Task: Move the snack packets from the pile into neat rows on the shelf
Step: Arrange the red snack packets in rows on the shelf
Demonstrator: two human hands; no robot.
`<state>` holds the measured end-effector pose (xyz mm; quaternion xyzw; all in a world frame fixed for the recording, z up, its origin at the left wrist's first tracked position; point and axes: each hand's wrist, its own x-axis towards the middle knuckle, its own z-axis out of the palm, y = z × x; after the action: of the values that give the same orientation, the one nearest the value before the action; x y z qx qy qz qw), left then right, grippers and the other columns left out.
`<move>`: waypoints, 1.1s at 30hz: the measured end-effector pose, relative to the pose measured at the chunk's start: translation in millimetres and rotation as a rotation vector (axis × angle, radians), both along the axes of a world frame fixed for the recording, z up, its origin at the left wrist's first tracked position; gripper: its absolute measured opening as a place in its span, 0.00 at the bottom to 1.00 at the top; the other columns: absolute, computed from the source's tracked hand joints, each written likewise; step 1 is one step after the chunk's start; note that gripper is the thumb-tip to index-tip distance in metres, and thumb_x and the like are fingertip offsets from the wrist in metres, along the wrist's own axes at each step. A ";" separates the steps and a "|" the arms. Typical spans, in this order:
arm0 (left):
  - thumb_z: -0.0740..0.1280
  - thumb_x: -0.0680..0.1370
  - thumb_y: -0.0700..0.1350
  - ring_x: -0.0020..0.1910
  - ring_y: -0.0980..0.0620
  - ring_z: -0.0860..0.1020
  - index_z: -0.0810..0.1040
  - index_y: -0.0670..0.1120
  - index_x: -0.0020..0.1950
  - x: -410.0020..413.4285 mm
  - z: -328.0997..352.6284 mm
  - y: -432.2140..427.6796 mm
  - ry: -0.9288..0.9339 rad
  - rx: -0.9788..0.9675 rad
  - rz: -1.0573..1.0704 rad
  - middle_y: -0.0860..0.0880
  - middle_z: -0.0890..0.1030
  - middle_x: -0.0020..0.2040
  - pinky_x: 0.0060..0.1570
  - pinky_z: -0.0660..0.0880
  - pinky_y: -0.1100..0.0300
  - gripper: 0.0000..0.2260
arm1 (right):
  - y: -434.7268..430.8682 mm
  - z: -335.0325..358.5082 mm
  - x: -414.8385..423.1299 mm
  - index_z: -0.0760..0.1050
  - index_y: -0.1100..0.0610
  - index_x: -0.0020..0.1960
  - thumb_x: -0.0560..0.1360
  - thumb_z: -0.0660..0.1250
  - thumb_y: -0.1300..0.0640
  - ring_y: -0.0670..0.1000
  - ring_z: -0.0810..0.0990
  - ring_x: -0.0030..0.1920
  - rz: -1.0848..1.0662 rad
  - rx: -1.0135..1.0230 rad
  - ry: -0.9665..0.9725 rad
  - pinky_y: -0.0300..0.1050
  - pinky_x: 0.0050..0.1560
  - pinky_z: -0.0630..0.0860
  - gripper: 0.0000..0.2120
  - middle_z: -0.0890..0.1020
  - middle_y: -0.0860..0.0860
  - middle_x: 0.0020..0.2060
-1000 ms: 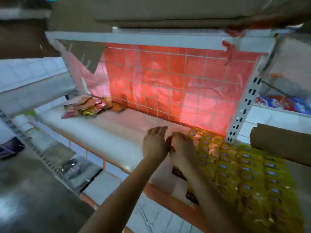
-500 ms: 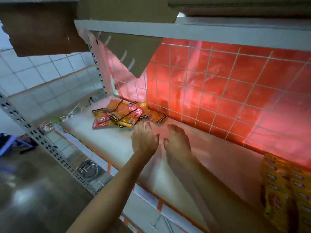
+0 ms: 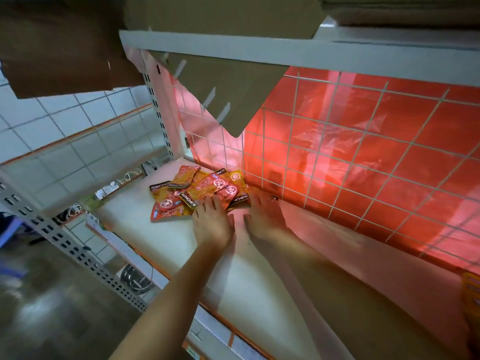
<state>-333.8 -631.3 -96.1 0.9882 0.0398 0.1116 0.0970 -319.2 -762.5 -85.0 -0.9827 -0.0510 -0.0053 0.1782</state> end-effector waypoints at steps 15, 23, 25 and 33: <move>0.63 0.79 0.49 0.45 0.42 0.79 0.81 0.48 0.51 -65.4 13.3 -62.2 -0.081 -0.653 -0.119 0.45 0.84 0.44 0.39 0.67 0.59 0.09 | -35.9 12.8 -76.3 0.65 0.59 0.66 0.79 0.55 0.57 0.60 0.73 0.59 -0.280 -0.137 -0.041 0.50 0.54 0.71 0.16 0.75 0.57 0.58; 0.72 0.67 0.42 0.46 0.49 0.83 0.76 0.48 0.54 -109.1 28.3 -122.4 0.159 -1.127 -0.207 0.49 0.84 0.46 0.50 0.80 0.49 0.17 | -109.4 29.7 -148.0 0.76 0.58 0.56 0.79 0.60 0.56 0.58 0.78 0.54 -0.630 0.631 -0.035 0.43 0.43 0.69 0.10 0.81 0.56 0.54; 0.74 0.64 0.44 0.46 0.47 0.83 0.75 0.48 0.54 -118.8 30.8 -141.0 0.215 -1.266 -0.254 0.47 0.84 0.47 0.48 0.81 0.46 0.19 | -128.3 29.9 -164.3 0.78 0.57 0.53 0.77 0.61 0.58 0.58 0.79 0.52 -0.712 0.776 -0.081 0.46 0.45 0.73 0.09 0.82 0.57 0.52; 0.67 0.77 0.49 0.48 0.43 0.83 0.80 0.48 0.50 -164.9 52.3 -227.5 0.386 -1.424 -0.352 0.45 0.84 0.48 0.51 0.79 0.43 0.06 | -204.6 57.8 -238.6 0.76 0.53 0.39 0.75 0.65 0.59 0.48 0.77 0.36 -0.843 1.061 -0.351 0.45 0.39 0.74 0.07 0.80 0.48 0.34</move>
<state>-498.7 -858.8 -43.9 0.6805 -0.0396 -0.1333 0.7195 -557.8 -967.1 -27.2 -0.6837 0.3159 -0.2566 0.6057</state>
